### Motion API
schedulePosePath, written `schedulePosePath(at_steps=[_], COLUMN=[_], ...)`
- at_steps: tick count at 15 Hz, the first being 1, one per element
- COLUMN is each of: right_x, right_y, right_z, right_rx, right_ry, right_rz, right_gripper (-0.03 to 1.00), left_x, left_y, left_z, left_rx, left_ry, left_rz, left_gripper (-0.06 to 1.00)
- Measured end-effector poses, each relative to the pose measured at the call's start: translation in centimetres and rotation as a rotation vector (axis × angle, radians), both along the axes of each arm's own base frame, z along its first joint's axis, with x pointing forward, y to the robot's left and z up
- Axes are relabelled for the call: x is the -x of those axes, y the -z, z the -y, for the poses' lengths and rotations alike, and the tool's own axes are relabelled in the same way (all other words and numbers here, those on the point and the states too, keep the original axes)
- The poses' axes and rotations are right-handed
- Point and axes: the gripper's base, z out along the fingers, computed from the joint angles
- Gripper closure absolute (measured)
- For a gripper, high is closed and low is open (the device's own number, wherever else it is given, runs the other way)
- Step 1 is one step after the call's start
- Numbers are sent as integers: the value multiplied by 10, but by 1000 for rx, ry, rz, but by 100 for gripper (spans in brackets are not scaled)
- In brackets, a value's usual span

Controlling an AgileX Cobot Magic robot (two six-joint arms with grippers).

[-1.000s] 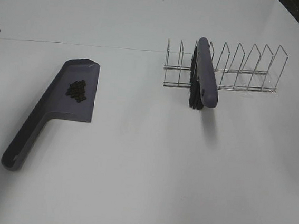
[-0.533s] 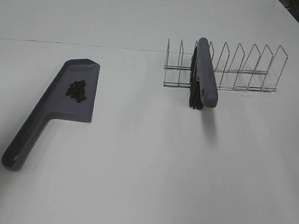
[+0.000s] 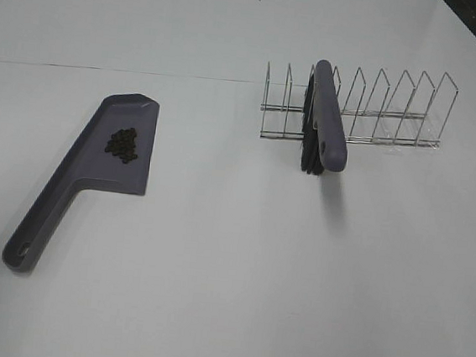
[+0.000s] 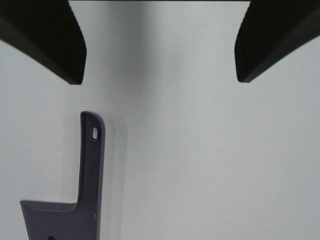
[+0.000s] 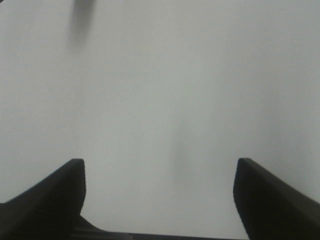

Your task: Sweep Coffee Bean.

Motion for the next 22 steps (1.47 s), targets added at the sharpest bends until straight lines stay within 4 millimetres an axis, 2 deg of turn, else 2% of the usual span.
schedulePosePath(at_steps=[8,12,16,17,18,22], right_x=[52,58,64,69,69,73], right_y=[22,19,23,26,26,25], right_z=[3,3,2,2,1,1], right_rx=[-56,-68,-65,-63,-69,-73], right_ry=[4,4,-7,-17,-22,-25], right_rz=[87,119,28,-37,-37,-3], right_gripper=[20,20,20,20,20,20], left_x=[63,77,100,117,125,134], left_y=[17,15,10,8,7,8], left_z=[-10,-12,-16,-19,-21,-27], left_rx=[4,-6,9,17,13,-28], left_ry=[6,36,37,33,29,10], left_rz=[108,183,330,441,487,551], left_gripper=[19,19,19,19,19,19])
